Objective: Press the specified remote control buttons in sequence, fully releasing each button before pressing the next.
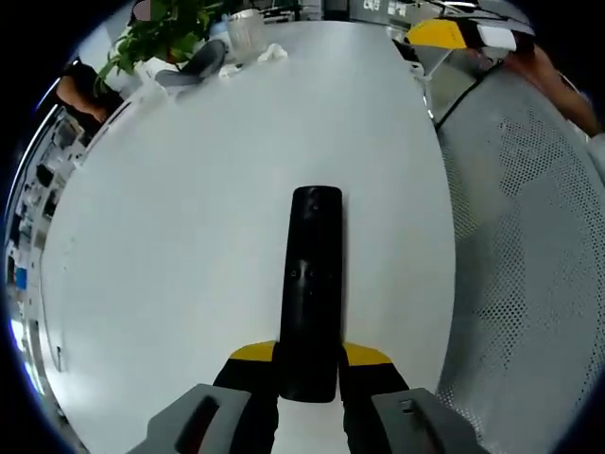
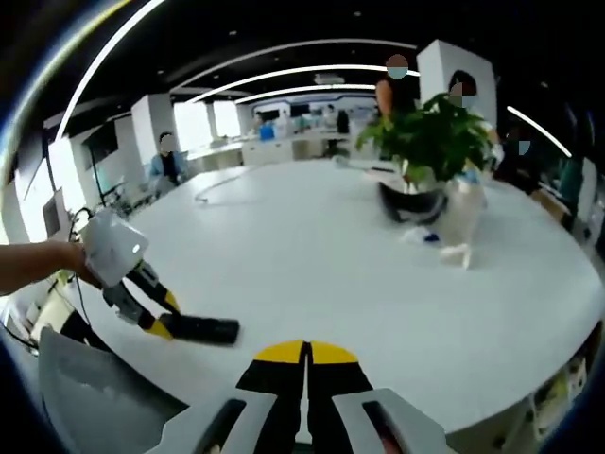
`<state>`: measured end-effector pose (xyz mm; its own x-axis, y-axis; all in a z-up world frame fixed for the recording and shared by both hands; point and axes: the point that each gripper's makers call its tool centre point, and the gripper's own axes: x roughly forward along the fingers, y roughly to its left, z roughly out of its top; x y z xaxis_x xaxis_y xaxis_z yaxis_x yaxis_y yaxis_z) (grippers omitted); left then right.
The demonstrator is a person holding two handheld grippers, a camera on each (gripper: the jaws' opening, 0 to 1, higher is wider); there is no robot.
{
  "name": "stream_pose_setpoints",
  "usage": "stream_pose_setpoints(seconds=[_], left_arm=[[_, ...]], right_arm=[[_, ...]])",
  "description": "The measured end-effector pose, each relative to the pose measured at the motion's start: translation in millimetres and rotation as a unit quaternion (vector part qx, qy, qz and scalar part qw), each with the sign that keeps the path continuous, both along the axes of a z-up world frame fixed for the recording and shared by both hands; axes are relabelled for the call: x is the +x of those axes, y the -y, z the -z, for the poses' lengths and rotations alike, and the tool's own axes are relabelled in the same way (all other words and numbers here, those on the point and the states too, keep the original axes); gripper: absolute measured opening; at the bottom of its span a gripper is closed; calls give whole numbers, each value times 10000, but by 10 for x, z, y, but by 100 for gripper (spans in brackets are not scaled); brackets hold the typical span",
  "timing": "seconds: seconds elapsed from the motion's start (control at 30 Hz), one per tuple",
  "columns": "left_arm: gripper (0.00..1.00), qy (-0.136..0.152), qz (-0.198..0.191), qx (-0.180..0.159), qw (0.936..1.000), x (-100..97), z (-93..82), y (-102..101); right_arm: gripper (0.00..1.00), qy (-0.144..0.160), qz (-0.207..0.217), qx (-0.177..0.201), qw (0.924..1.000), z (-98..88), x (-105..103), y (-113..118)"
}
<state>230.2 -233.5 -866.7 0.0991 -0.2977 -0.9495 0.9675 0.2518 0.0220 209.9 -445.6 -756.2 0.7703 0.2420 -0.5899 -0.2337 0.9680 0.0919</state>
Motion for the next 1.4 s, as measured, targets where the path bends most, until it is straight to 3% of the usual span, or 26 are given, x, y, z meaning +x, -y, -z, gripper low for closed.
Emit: stream_pose_setpoints(seconds=[0.47, 0.63, 0.8, 1.03, 1.23, 1.3, 1.4], left_arm=[[23, 52, 19, -157, 9999, -245, -6, 75], [23, 66, -41, -219, 9997, -297, -6, 88], [23, 63, -22, -295, 9995, -387, -7, 119], [23, 94, -58, -535, 9985, -502, -6, 171], [23, 88, 59, -504, 9987, -589, -3, 243], [23, 89, 124, -492, 9987, -615, -3, 264], [23, 77, 107, -504, 9986, -622, -8, 272]], right_arm=[[0, -73, -281, 62, 9996, -6, 19, -141], [0, -138, -477, 237, 9985, -58, 104, -335], [0, 54, -705, 375, 9968, -192, 263, -617], [0, -475, -1067, 604, 9913, -175, 325, -885], [0, -647, -1030, 496, 9913, -74, 389, -859], [0, -829, -1063, 538, 9894, -6, 374, -870], [0, -1370, -984, 704, 9832, 190, 299, -872]])
